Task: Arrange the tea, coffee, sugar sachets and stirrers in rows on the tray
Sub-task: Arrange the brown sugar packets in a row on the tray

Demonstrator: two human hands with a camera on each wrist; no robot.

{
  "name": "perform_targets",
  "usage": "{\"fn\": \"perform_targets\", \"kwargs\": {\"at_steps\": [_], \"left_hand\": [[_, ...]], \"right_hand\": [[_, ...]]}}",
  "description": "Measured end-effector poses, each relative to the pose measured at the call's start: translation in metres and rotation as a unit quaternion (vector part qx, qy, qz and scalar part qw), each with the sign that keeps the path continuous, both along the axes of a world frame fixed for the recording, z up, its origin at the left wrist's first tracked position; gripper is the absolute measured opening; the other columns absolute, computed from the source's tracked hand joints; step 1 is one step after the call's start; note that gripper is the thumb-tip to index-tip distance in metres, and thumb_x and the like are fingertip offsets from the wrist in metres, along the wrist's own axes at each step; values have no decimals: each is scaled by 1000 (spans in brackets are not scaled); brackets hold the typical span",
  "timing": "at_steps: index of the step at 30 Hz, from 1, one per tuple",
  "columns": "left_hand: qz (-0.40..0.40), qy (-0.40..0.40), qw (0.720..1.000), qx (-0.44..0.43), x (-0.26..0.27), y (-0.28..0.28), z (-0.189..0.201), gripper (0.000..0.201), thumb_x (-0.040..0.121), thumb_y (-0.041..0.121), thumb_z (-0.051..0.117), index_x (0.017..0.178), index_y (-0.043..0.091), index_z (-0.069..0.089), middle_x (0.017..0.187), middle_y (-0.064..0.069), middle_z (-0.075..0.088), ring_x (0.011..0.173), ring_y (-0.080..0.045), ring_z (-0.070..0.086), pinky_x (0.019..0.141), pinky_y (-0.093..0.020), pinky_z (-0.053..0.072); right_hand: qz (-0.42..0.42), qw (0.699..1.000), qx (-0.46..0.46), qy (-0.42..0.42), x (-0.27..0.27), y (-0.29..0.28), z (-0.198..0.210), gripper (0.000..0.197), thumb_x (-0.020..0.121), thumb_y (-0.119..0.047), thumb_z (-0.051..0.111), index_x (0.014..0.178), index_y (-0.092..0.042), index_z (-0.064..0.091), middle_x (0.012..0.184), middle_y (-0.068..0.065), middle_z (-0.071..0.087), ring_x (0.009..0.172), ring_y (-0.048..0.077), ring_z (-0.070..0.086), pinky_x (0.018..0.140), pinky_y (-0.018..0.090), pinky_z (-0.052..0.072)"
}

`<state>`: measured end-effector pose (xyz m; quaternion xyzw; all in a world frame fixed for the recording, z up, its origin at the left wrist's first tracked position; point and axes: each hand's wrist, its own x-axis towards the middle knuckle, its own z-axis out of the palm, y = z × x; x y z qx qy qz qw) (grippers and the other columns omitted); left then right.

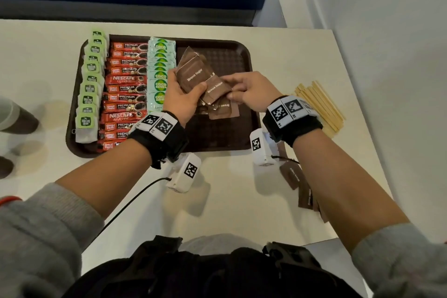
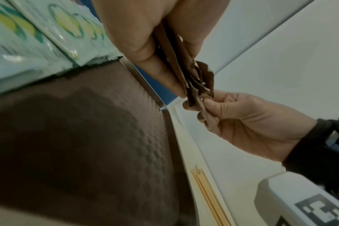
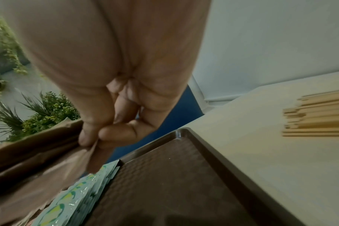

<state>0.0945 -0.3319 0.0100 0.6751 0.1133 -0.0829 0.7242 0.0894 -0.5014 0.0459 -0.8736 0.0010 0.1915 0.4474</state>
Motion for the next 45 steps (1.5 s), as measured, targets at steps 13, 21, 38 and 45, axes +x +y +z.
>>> {"fn": "perform_targets", "kwargs": {"at_steps": [13,21,38,45], "left_hand": [[48,-1,998,29,43,63,-2,41,81,9,69,106,26,42,109,-5,63,98,-18,66,89,-41,55],[63,7,997,52,64,81,-5,47,78,18,72,114,21,42,110,0,63,98,-12,65,91,-38,54],[53,16,998,25,84,80,-15,44,81,11,70,114,17,42,106,-1,64,96,-13,66,85,-32,56],[39,30,999,16,84,78,-16,42,80,11,70,109,24,43,108,-5,64,99,-19,66,88,-42,55]], "right_hand": [[-101,990,5,-103,61,34,-7,17,89,-10,60,101,-21,61,81,-8,63,79,9,64,68,24,54],[-149,984,-16,-94,90,40,-29,17,87,-7,61,91,-23,66,93,2,68,87,14,66,76,24,55],[-174,968,-183,-9,112,46,-67,46,80,-25,73,120,-15,54,117,9,55,109,23,55,92,31,48],[115,957,-264,-44,119,56,-58,50,88,-10,59,135,-23,49,137,7,40,126,27,33,105,33,33]]}}
